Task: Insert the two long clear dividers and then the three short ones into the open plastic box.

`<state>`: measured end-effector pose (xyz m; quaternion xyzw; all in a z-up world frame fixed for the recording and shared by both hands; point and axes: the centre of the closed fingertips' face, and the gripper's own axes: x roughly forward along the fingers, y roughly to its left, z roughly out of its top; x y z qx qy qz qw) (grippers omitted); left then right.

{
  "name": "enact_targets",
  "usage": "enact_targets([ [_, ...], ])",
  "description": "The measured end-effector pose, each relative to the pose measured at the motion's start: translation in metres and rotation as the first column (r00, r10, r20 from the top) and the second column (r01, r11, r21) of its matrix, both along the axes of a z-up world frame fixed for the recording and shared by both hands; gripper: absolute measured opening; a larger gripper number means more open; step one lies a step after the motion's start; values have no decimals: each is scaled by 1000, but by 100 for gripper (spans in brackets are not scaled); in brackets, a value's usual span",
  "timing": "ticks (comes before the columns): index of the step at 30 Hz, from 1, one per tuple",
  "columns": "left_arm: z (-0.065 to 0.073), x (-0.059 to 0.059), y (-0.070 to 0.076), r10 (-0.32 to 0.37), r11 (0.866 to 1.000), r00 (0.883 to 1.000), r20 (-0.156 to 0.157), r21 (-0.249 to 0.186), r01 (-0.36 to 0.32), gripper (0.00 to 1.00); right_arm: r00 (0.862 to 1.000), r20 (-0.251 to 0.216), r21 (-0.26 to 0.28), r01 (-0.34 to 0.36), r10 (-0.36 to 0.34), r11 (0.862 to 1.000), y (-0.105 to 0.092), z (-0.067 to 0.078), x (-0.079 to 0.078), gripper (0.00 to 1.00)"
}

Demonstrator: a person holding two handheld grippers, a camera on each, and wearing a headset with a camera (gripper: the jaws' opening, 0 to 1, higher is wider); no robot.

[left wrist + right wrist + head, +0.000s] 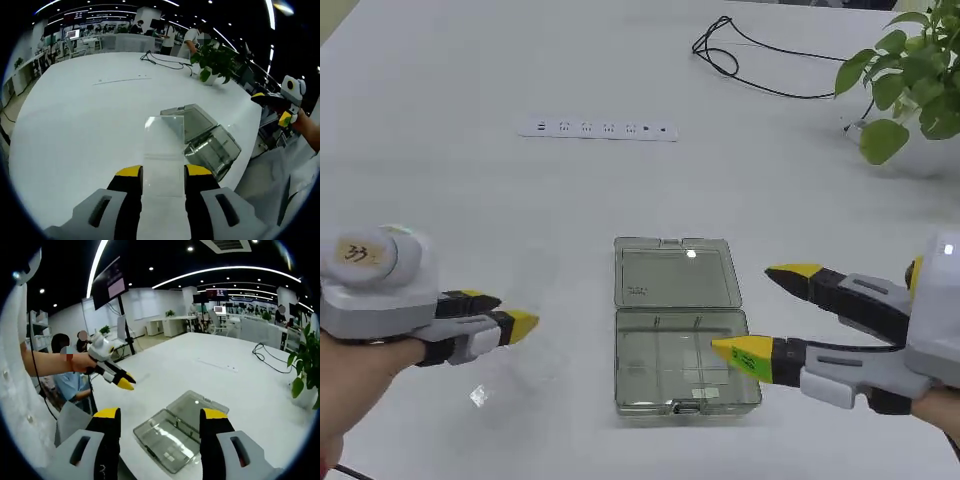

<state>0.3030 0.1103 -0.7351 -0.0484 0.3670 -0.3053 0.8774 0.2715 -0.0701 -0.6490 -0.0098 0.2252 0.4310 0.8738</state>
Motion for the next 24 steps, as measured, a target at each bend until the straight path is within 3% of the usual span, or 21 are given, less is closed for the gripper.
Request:
enact_targets([
  [2,13,1,-11,10,999,1000,28,-43,-9,31,1000,-2,58,27,-27,998,9,12,5,62],
  [6,37,0,-31,16,994,997,81,-111,-7,31,999,-12,100,51,-50,994,21,23,11,55],
  [7,41,-1,-36,15,992,996,87,-126,-4,31,997,-41,131,69,-64,989,25,26,11,53],
  [8,49,-1,-44,11,989,994,109,-149,6,31,996,-52,149,75,-68,986,27,28,12,50],
  [11,61,-4,-59,12,981,992,129,-193,13,31,994,-70,190,100,-88,977,36,32,15,41],
  [14,69,-6,-69,4,979,988,152,-201,27,31,992,-89,203,102,-85,974,46,31,14,33],
  [19,86,-10,-91,-23,972,979,205,-225,70,31,988,-114,220,127,-104,967,57,30,16,29],
  [24,94,-12,-100,-52,971,970,238,-215,105,31,981,-148,241,157,-124,958,58,29,19,22],
])
